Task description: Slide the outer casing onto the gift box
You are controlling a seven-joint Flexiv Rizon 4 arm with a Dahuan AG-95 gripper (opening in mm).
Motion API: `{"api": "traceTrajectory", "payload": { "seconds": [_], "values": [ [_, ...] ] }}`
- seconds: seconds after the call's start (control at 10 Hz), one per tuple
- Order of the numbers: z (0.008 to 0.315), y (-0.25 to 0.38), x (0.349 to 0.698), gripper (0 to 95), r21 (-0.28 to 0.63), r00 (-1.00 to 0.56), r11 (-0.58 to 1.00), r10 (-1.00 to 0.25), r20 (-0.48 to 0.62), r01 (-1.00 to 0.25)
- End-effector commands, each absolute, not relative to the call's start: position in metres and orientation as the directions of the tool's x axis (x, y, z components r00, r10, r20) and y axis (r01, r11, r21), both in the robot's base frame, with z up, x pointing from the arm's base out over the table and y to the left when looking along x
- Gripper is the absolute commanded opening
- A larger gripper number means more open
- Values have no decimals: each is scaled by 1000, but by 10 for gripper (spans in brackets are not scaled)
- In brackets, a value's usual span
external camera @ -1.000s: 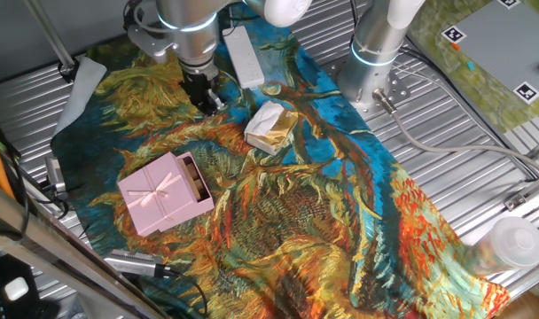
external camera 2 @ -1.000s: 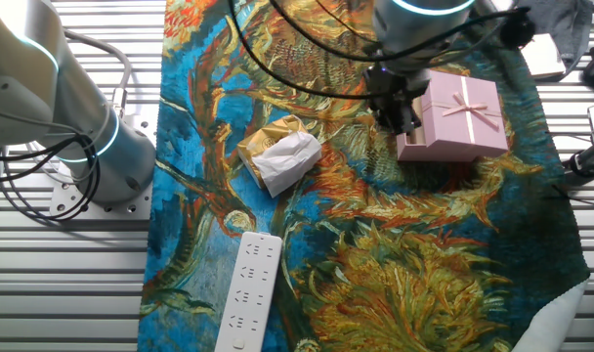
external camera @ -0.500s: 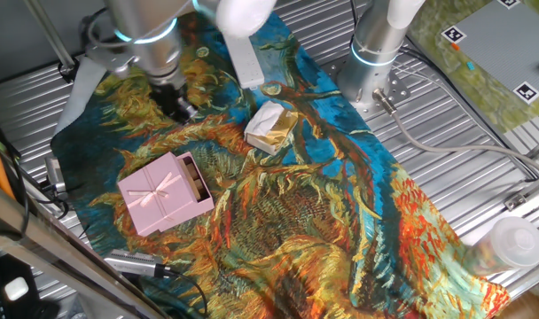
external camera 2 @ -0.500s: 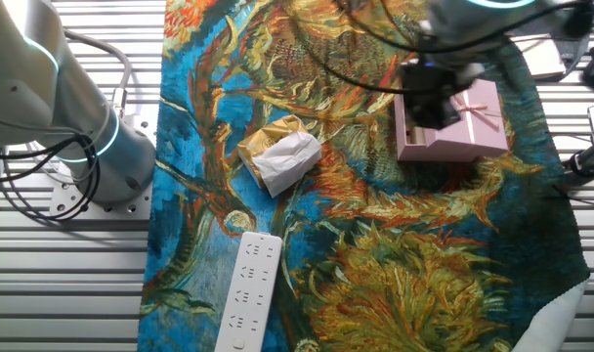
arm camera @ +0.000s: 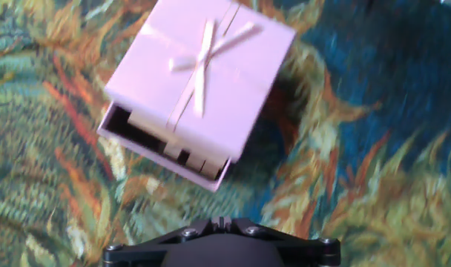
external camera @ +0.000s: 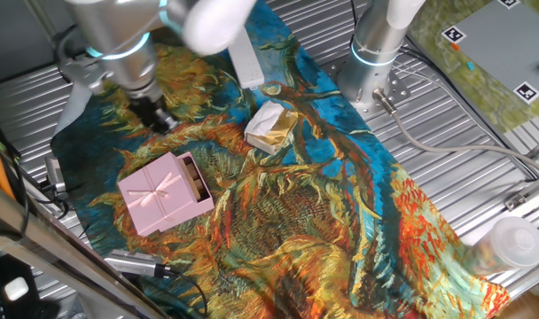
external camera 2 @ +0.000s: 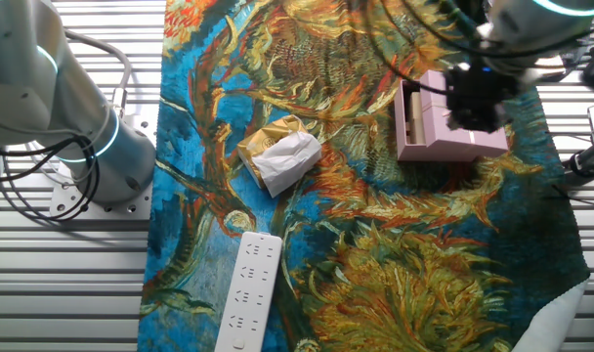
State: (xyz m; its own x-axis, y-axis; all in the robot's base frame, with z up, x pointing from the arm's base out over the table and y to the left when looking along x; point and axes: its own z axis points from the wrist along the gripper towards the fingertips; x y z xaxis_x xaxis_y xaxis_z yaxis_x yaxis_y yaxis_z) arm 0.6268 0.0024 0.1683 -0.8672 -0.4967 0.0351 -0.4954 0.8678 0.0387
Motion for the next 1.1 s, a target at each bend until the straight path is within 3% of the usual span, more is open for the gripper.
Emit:
{"api": "traceTrajectory", "payload": {
  "seconds": [0.1, 0.6, 1.1],
  "values": [
    [167, 3, 639, 0, 47, -859, 860, -510, 55, -507],
    [161, 12, 667, 0, 62, -857, 861, -509, 83, -505],
    [141, 21, 668, 0, 65, -874, 879, -477, 91, -473]
  ]
}}
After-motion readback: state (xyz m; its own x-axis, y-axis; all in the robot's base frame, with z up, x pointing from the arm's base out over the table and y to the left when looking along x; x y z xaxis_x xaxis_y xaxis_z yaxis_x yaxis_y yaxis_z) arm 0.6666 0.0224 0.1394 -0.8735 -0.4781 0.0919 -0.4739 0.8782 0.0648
